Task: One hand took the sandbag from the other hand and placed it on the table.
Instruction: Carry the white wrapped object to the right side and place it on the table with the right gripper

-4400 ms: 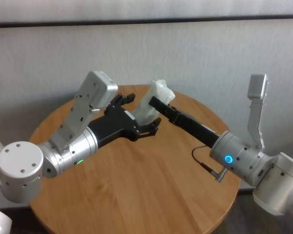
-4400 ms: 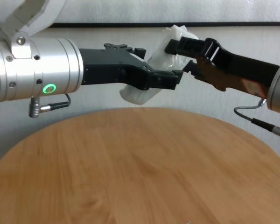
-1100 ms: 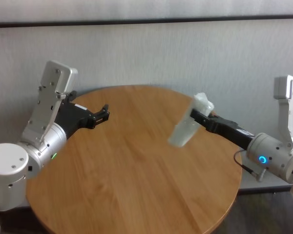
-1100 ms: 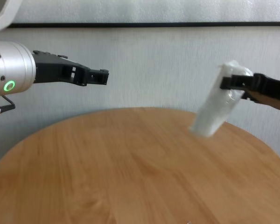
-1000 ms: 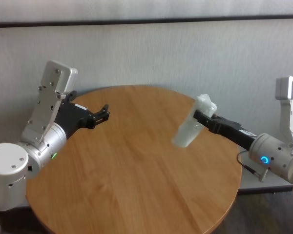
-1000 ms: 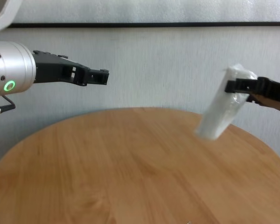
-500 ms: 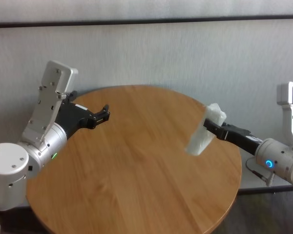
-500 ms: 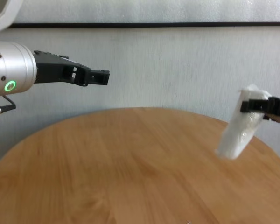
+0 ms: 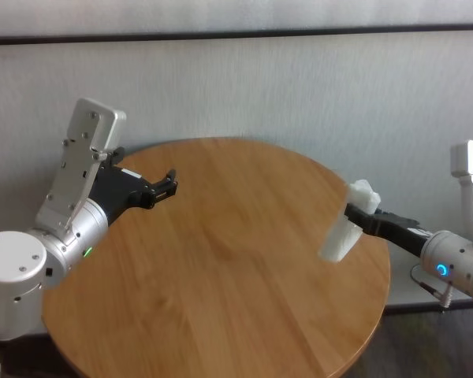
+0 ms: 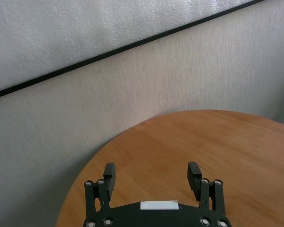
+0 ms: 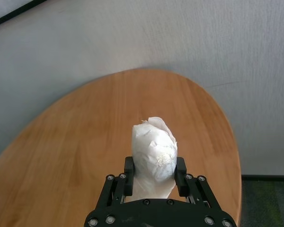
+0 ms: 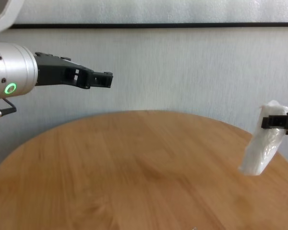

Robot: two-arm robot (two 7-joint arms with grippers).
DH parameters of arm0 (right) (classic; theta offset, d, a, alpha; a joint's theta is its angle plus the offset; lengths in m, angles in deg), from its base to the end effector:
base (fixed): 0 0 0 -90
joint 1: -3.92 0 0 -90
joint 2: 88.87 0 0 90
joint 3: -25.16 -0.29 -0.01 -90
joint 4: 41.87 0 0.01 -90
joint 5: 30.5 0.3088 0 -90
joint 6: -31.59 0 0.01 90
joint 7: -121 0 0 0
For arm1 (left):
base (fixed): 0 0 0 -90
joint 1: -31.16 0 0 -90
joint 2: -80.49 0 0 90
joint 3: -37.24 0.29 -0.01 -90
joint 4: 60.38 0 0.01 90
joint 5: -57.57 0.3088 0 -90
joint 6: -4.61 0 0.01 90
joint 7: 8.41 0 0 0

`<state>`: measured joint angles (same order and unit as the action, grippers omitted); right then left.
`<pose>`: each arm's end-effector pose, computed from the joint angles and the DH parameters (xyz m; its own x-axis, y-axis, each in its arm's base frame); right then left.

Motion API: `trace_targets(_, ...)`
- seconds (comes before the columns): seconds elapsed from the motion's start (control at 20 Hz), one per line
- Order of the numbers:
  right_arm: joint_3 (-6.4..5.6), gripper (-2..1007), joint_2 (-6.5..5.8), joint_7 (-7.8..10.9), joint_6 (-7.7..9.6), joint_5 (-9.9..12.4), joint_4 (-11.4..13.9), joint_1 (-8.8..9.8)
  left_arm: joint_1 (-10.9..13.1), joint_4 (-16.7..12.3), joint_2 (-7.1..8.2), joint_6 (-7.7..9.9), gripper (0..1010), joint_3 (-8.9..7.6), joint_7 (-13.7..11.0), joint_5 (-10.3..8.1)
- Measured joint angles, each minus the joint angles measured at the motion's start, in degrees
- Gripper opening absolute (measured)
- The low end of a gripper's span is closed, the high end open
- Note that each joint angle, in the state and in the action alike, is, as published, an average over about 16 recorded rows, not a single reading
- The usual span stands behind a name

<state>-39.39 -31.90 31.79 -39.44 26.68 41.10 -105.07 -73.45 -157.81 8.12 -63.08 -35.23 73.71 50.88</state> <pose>0.3940 -0.0667 -0.2482 0.2772 -0.8967 -0.3451 0.8611 0.3912 -0.3247 0.3724 -0.0148 -0.1925 0.3890 0.8915 0.2323 -0.9205 0.3662 0.1362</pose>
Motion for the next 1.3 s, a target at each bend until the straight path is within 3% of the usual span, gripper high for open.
trace_targets(0.45,-0.77,496,0.37,-0.24,1.26,-1.6,-1.6,-0.53,0.0,0.0,0.03,0.01,1000,0.03,0.0,0.0)
trace_targets(1.3,-0.93,496,1.01,0.32,4.29,-3.4,-3.8,-1.87,0.0,0.0,0.04,0.01,1000,0.05,0.0,0.01)
